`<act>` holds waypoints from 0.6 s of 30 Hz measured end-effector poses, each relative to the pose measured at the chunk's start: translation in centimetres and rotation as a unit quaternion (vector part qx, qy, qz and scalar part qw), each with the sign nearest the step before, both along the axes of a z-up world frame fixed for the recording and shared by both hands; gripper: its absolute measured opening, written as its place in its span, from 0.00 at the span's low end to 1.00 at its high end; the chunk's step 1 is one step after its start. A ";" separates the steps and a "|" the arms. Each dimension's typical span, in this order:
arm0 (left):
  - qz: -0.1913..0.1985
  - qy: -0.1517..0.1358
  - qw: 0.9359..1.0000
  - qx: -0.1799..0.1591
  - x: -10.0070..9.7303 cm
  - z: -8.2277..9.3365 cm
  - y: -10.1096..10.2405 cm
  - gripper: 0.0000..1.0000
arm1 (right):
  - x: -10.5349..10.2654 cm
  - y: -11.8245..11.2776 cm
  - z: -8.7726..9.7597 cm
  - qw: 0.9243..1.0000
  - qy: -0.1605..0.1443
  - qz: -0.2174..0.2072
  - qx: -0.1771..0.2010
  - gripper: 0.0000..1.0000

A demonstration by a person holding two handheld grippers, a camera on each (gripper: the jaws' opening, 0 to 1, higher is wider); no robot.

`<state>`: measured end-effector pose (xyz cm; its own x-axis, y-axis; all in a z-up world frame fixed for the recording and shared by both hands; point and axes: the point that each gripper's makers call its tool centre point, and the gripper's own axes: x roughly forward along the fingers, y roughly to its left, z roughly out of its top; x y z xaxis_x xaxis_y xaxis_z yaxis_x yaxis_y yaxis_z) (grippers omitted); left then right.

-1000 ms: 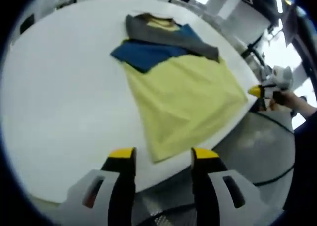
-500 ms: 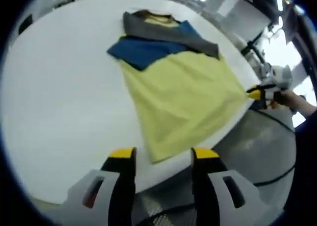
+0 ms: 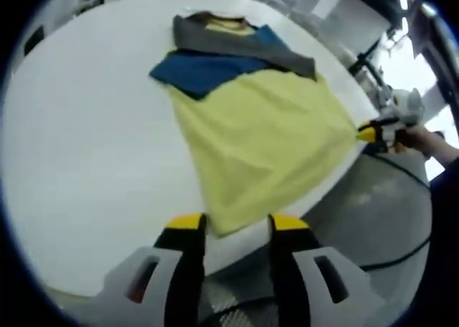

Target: Fold the garment on the visible template until the final outline fits inside the template.

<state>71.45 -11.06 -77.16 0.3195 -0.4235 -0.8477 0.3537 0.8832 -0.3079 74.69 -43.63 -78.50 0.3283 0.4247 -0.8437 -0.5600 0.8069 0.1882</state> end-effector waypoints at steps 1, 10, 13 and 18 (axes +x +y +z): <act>0.002 -0.001 1.000 0.000 0.1 0.0 0.1 0.27 | 0.0 0.0 0.0 1.000 0.000 0.000 -0.002 0.12; 0.007 -0.007 1.000 0.017 0.7 -0.6 1.1 0.12 | 0.1 -0.1 0.0 1.000 -0.011 0.020 -0.011 0.11; 0.006 -0.010 1.000 0.028 0.8 -0.9 1.4 0.04 | -0.1 0.2 0.0 0.999 -0.017 0.035 -0.011 0.07; 0.006 -0.013 0.999 0.030 1.0 -1.0 1.4 0.00 | 0.1 0.5 0.1 0.999 -0.023 0.031 -0.015 0.06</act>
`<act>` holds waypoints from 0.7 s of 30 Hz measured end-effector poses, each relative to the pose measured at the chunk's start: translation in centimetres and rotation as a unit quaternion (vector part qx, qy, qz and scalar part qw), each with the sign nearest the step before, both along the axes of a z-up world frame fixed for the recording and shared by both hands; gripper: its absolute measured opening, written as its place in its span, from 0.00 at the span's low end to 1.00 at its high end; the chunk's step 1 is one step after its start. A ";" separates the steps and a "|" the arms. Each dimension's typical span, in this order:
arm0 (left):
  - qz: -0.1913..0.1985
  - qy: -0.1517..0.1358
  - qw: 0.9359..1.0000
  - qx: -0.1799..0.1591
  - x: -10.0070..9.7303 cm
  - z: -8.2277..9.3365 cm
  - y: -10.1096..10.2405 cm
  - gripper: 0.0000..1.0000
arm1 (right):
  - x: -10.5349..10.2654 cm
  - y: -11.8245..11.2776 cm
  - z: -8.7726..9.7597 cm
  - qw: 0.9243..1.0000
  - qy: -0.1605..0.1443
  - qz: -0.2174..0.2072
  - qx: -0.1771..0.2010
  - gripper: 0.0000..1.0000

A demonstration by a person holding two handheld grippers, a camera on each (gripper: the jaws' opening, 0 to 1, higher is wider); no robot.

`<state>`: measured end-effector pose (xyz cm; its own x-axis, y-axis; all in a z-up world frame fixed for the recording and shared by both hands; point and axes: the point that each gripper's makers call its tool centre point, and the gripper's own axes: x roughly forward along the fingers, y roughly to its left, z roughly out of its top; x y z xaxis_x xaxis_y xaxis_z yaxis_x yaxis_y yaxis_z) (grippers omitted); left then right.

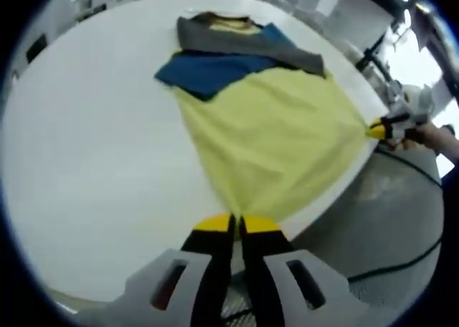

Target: Fold the garment on the visible template until the final outline fits inside the template.

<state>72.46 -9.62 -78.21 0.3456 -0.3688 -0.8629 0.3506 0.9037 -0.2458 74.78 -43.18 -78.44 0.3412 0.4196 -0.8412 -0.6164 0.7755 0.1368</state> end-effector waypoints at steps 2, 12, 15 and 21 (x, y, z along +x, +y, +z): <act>-0.001 -0.001 1.000 0.001 0.0 0.0 0.0 0.00 | 0.1 -0.1 0.0 1.000 0.002 -0.014 0.003 0.05; 0.056 0.036 0.997 -0.029 -0.3 0.2 0.4 0.00 | 0.3 -0.4 0.7 0.996 0.020 -0.068 0.050 0.03; 0.066 0.037 0.996 -0.046 -0.3 1.2 0.5 0.00 | 0.3 -0.6 1.5 0.995 0.016 -0.077 0.067 0.03; 0.056 0.042 0.996 -0.061 -1.2 2.4 0.1 0.00 | 0.0 -0.7 3.3 0.994 0.003 -0.071 0.077 0.03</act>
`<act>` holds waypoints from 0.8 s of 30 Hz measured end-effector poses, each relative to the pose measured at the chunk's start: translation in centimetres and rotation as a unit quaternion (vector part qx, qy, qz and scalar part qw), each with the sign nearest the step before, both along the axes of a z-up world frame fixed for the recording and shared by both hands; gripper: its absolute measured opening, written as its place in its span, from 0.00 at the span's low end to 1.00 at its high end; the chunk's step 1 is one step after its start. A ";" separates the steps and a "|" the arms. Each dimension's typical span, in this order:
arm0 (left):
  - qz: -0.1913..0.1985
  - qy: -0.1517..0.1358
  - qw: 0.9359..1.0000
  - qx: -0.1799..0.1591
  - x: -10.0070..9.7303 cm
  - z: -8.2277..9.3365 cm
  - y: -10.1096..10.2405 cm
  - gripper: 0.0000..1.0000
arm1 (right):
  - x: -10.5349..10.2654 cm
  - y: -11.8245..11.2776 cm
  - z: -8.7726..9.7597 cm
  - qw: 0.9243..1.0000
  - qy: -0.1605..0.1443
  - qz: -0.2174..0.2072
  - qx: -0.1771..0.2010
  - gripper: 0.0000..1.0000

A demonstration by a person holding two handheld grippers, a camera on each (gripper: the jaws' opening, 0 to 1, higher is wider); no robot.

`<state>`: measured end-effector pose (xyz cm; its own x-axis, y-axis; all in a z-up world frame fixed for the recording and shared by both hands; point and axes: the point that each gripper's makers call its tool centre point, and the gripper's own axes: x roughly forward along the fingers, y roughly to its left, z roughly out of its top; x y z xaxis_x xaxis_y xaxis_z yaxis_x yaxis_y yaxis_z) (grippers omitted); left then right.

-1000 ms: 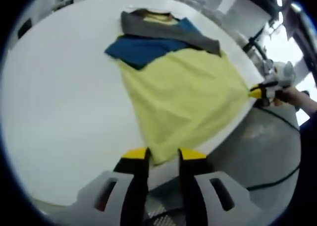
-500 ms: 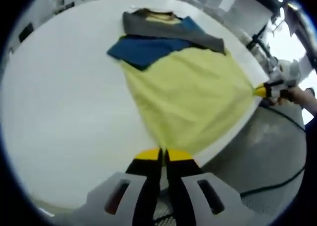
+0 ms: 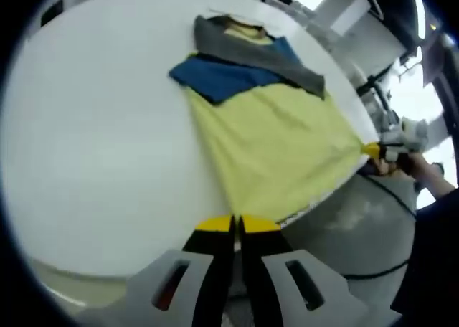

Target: Fold the garment on the visible template until the final outline fits inside the template.

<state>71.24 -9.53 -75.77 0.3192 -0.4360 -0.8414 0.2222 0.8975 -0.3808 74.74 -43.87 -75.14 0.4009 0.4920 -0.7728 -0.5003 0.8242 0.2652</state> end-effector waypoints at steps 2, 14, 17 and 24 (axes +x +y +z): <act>0.003 0.006 1.000 -0.011 -0.5 0.5 -0.2 0.00 | -0.1 -0.1 0.7 1.000 -0.006 0.002 0.002 0.03; 0.042 0.013 0.996 -0.077 -2.4 4.4 -0.1 0.00 | -1.9 -0.6 4.8 0.999 -0.028 0.026 0.016 0.03; 0.044 0.012 0.996 -0.083 -3.2 5.4 0.0 0.00 | -2.7 -0.5 5.6 0.999 -0.027 0.033 0.019 0.03; 0.051 0.013 0.994 -0.100 -5.1 7.8 -1.1 0.00 | -4.3 -0.6 7.0 0.998 -0.024 0.044 0.023 0.03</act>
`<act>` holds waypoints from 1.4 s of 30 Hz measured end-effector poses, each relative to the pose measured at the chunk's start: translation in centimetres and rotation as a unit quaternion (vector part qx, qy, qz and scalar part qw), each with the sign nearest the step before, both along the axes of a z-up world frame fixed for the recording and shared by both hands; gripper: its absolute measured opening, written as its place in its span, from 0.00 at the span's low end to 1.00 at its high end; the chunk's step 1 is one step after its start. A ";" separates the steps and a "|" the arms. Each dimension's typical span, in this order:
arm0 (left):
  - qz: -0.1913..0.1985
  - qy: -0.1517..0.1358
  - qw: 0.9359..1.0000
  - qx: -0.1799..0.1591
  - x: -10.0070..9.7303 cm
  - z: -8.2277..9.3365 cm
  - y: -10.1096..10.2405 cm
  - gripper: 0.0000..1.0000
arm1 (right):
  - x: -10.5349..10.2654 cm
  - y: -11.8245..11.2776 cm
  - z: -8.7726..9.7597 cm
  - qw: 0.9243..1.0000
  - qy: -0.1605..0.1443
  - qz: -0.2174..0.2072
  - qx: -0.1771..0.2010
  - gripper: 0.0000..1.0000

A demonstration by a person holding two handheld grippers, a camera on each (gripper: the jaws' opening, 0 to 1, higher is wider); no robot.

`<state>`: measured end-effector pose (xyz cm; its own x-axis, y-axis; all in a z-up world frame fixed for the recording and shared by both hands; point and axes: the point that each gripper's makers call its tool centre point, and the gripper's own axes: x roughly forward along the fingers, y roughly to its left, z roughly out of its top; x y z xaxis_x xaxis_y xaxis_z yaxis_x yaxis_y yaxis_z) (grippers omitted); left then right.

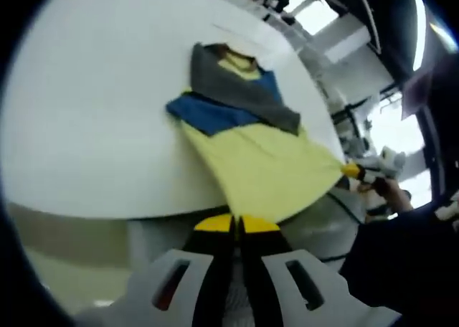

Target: Fold the garment on the visible template until the final outline fits inside the template.

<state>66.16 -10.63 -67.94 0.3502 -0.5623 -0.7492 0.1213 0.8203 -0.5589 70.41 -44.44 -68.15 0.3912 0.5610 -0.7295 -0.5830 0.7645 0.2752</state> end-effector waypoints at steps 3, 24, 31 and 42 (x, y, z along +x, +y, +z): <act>-0.004 0.001 1.000 -0.001 -0.7 0.7 -0.2 0.00 | -0.7 -0.1 0.5 1.000 0.004 -0.004 0.006 0.03; -0.002 -0.020 0.999 -0.033 -0.5 5.5 -0.2 0.00 | -0.6 0.0 4.5 1.000 -0.015 0.013 0.013 0.03; -0.011 -0.041 0.998 -0.035 1.3 7.0 0.4 0.00 | 1.3 0.2 6.2 0.999 -0.039 0.024 0.010 0.03; -0.060 -0.071 0.996 -0.013 5.4 8.9 1.4 0.00 | 6.1 1.1 8.6 0.995 -0.086 0.056 0.000 0.03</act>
<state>71.52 -9.27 -59.00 0.3801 -0.6242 -0.6826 0.2963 0.7812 -0.5494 76.46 -43.34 -59.57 0.4453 0.6074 -0.6579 -0.7026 0.6925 0.1638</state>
